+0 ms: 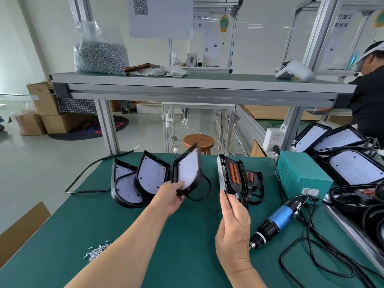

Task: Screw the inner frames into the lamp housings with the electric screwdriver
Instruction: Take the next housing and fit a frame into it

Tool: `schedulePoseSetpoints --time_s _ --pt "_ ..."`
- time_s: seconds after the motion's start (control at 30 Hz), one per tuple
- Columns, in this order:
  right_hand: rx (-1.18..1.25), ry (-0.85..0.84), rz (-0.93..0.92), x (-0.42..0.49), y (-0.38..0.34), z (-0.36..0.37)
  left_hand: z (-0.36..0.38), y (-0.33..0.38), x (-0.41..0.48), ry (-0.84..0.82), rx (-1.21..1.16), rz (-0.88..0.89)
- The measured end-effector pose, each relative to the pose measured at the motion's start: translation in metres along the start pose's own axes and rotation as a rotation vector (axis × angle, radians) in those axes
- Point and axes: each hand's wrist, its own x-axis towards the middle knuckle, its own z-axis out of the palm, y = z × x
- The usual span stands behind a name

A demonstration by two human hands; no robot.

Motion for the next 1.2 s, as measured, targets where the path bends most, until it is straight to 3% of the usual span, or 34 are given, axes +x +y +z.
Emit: schedulePoseSetpoints --time_s 0.13,0.23,0.4,0.57,0.7,0.87,0.97,1.07,1.2 --pt "0.015 -0.005 0.042 0.001 0.001 -0.002 0.006 -0.003 0.004 0.006 0.693 0.129" --pt "0.016 -0.023 0.059 0.001 -0.001 -0.002 0.008 0.005 0.003 -0.013 0.817 0.223" --pt "0.017 -0.031 0.088 0.001 -0.001 -0.002 0.014 0.021 0.007 -0.069 0.780 0.257" --pt "0.070 -0.006 0.108 0.003 -0.001 -0.002 0.021 0.031 0.010 -0.175 0.160 0.192" --pt "0.097 0.000 0.112 0.004 0.000 -0.002 0.034 0.038 0.001 -0.292 -0.045 0.197" --pt "0.097 0.068 0.103 0.005 0.004 -0.001 0.032 0.026 -0.014 -0.229 -0.042 0.170" --pt "0.096 0.081 0.064 0.005 0.003 -0.002 0.019 0.004 -0.024 -0.080 -0.024 0.121" --pt "0.092 0.069 0.053 0.004 0.004 -0.002 0.006 -0.025 -0.041 0.155 0.199 0.071" --pt "0.087 0.060 0.021 0.005 0.007 0.000 0.003 -0.040 -0.068 0.235 0.678 0.185"
